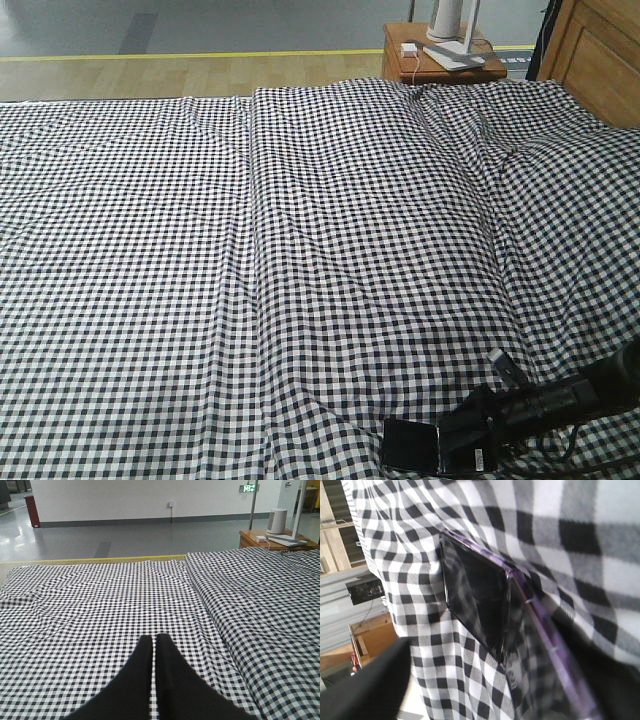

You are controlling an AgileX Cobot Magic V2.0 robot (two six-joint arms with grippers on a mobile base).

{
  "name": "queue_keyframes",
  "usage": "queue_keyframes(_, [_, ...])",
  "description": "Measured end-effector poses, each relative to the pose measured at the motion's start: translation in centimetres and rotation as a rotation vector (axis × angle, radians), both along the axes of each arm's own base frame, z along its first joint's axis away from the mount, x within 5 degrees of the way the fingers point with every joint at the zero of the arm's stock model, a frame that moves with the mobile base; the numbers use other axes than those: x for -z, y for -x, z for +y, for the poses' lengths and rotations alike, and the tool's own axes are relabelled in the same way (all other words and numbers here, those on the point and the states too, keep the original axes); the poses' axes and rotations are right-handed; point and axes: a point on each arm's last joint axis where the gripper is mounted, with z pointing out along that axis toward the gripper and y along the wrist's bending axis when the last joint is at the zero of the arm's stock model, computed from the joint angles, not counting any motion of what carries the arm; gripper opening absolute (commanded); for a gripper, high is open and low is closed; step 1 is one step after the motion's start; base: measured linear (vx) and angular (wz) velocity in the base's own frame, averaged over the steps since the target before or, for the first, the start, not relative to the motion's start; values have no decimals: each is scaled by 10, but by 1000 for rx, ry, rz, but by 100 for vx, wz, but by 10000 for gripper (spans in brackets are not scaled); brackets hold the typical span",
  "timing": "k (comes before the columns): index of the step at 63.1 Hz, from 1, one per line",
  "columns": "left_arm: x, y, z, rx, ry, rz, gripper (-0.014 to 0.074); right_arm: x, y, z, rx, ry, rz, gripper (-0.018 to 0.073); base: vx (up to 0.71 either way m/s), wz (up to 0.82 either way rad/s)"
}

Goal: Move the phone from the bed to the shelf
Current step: 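Close the right gripper on the phone and tilt it up, then lift the held phone with the right gripper off the bed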

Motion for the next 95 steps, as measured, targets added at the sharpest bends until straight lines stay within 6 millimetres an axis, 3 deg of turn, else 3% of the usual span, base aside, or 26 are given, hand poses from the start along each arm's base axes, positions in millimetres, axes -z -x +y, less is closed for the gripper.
queue_keyframes(17, [0, 0, 0, 0, 0, 0, 1, -1, -4, 1, 48, -8, -4, -12, 0, 0])
queue_keyframes(53, [0, 0, 0, 0, 0, 0, 1, -12, -15, 1, 104, -33, -81, -6, 0, 0])
queue_keyframes(62, [0, 0, 0, 0, 0, 0, 1, -35, -25, -1, 97, -16, -123, -5, 0, 0])
queue_keyframes(84, [0, 0, 0, 0, 0, 0, 1, -111, -21, 6, 45, 7, -243, -3, 0, 0])
queue_keyframes(92, [0, 0, 0, 0, 0, 0, 1, -148, -23, 8, 14, 32, -316, -2, 0, 0])
queue_keyframes(95, [0, 0, 0, 0, 0, 0, 1, -177, -25, 11, -25, 62, -366, -2, 0, 0])
